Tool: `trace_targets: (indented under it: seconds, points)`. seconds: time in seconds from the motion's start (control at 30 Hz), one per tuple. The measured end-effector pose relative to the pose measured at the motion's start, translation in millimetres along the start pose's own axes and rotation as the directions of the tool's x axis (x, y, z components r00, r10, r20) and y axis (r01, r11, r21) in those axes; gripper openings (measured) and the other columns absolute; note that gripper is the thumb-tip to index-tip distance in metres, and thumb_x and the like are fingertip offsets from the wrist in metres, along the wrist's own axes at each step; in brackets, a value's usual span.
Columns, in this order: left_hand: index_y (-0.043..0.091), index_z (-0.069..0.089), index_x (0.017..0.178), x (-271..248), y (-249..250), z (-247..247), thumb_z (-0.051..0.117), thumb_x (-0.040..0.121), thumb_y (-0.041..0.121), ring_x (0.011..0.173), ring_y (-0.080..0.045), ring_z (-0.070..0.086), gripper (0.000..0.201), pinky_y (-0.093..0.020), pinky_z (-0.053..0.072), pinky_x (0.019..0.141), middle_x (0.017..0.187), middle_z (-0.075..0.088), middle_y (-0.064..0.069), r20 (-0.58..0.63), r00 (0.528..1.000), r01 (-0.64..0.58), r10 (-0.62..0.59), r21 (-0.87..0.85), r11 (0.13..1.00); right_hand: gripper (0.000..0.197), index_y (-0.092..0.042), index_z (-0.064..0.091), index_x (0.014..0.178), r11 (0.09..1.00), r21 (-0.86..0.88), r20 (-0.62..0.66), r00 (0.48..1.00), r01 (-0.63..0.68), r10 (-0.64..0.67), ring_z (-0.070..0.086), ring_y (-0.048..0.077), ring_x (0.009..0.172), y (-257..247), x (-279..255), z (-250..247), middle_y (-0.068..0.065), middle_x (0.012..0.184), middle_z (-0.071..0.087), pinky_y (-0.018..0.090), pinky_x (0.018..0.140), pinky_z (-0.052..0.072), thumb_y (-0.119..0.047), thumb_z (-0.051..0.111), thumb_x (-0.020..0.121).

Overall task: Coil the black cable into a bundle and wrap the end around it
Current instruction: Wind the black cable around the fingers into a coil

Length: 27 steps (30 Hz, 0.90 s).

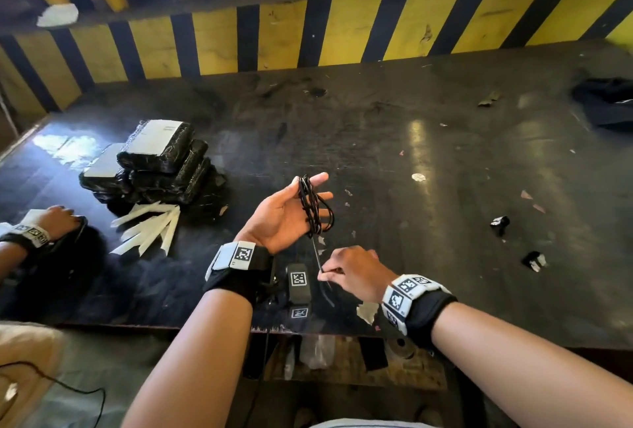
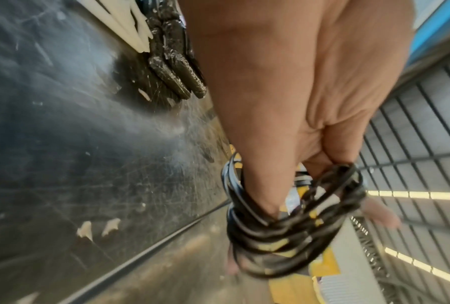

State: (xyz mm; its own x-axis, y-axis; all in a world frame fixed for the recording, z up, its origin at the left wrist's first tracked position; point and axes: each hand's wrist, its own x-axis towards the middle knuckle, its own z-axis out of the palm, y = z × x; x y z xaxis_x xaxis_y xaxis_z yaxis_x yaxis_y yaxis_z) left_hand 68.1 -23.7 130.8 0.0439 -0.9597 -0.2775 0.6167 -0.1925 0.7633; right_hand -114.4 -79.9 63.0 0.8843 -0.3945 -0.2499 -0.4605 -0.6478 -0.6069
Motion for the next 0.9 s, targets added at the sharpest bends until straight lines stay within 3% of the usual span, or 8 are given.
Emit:
trace_targets:
  seconds: [0.1, 0.2, 0.3, 0.4, 0.53, 0.7, 0.8, 0.9]
  points:
    - [0.021, 0.074, 0.125, 8, -8, -11, 0.037, 0.104, 0.044, 0.092, -0.025, 0.055, 0.048, -0.044, 0.043, 0.091, 0.111, 0.055, -0.011, -0.095, 0.995, -0.016, 0.019, 0.035, 0.999, 0.033, -0.019, 0.073, 0.092, 0.998, -0.057, 0.046, 0.999, -0.008, 0.01, 0.062, 0.022, 0.098, -5, -3, -3, -0.001, 0.095, 0.065, 0.031, 0.077, 0.037, -0.043, 0.052, 0.1]
    - [0.014, 0.076, 0.12, 12, -18, -16, 0.036, 0.107, 0.037, 0.077, -0.018, 0.056, 0.048, -0.036, 0.047, 0.082, 0.088, 0.052, -0.006, -0.166, 0.986, -0.003, 0.019, 0.095, 0.995, 0.019, -0.032, 0.07, 0.093, 0.992, -0.107, 0.06, 0.996, -0.061, 0.067, 0.065, 0.024, 0.103, -5, -4, -7, -0.008, 0.103, 0.067, 0.062, 0.093, 0.045, -0.042, 0.054, 0.099]
    - [0.005, 0.072, 0.12, 12, -29, -20, 0.032, 0.111, 0.03, 0.069, -0.016, 0.059, 0.048, -0.029, 0.056, 0.063, 0.078, 0.057, -0.006, -0.231, 0.973, 0.069, -0.02, 0.206, 0.976, 0.017, -0.027, 0.076, 0.104, 0.982, -0.19, 0.024, 1.0, -0.014, 0.019, 0.069, 0.03, 0.102, -6, -4, -19, 0.001, 0.111, 0.068, 0.048, 0.091, 0.056, -0.033, 0.061, 0.098]
    - [0.004, 0.071, 0.122, 14, -39, -26, 0.03, 0.112, 0.031, 0.084, -0.027, 0.068, 0.05, -0.042, 0.061, 0.08, 0.092, 0.071, -0.019, -0.248, 0.966, 0.15, -0.074, 0.307, 0.94, 0.022, -0.01, 0.073, 0.11, 0.928, -0.371, 0.011, 0.999, 0.042, -0.04, 0.068, 0.032, 0.101, -8, 0, -37, 0.007, 0.108, 0.064, 0.042, 0.085, 0.055, -0.023, 0.057, 0.1]
    - [0.002, 0.072, 0.113, 25, -56, -35, 0.038, 0.11, 0.028, 0.103, -0.035, 0.065, 0.044, -0.052, 0.047, 0.107, 0.121, 0.066, -0.034, -0.322, 0.935, 0.263, -0.146, 0.358, 0.896, 0.022, -0.009, 0.07, 0.109, 0.776, -0.624, 0.052, 0.995, 0.098, -0.084, 0.062, 0.032, 0.108, -19, 2, -60, 0.007, 0.114, 0.063, 0.045, 0.09, 0.044, -0.007, 0.051, 0.099]
    - [0.015, 0.082, 0.106, 24, -66, -45, 0.038, 0.109, 0.036, 0.074, -0.019, 0.055, 0.049, -0.032, 0.046, 0.072, 0.099, 0.066, -0.015, -0.335, 0.904, 0.412, -0.267, 0.515, 0.752, 0.024, -0.012, 0.07, 0.11, 0.693, -0.716, 0.025, 0.995, 0.083, -0.093, 0.063, 0.03, 0.109, -24, 3, -87, 0.005, 0.113, 0.062, 0.042, 0.09, 0.041, -0.004, 0.052, 0.097]
    - [0.008, 0.077, 0.118, 16, -66, -37, 0.035, 0.11, 0.036, 0.068, -0.017, 0.053, 0.051, -0.032, 0.046, 0.075, 0.076, 0.056, -0.005, -0.264, 0.877, 0.48, -0.401, 0.461, 0.746, 0.025, -0.015, 0.072, 0.109, 0.712, -0.698, -0.001, 0.993, 0.082, -0.116, 0.064, 0.028, 0.106, -19, 8, -99, 0.003, 0.111, 0.062, 0.04, 0.087, 0.042, -0.007, 0.05, 0.099]
    - [0.008, 0.078, 0.115, 8, -62, -27, 0.035, 0.109, 0.037, 0.078, -0.019, 0.055, 0.052, -0.036, 0.045, 0.082, 0.087, 0.061, -0.008, -0.182, 0.854, 0.518, -0.488, 0.394, 0.759, 0.024, -0.021, 0.074, 0.112, 0.77, -0.63, -0.014, 0.991, 0.095, -0.133, 0.064, 0.025, 0.105, -11, 12, -106, -0.001, 0.112, 0.062, 0.034, 0.081, 0.036, -0.013, 0.055, 0.099]
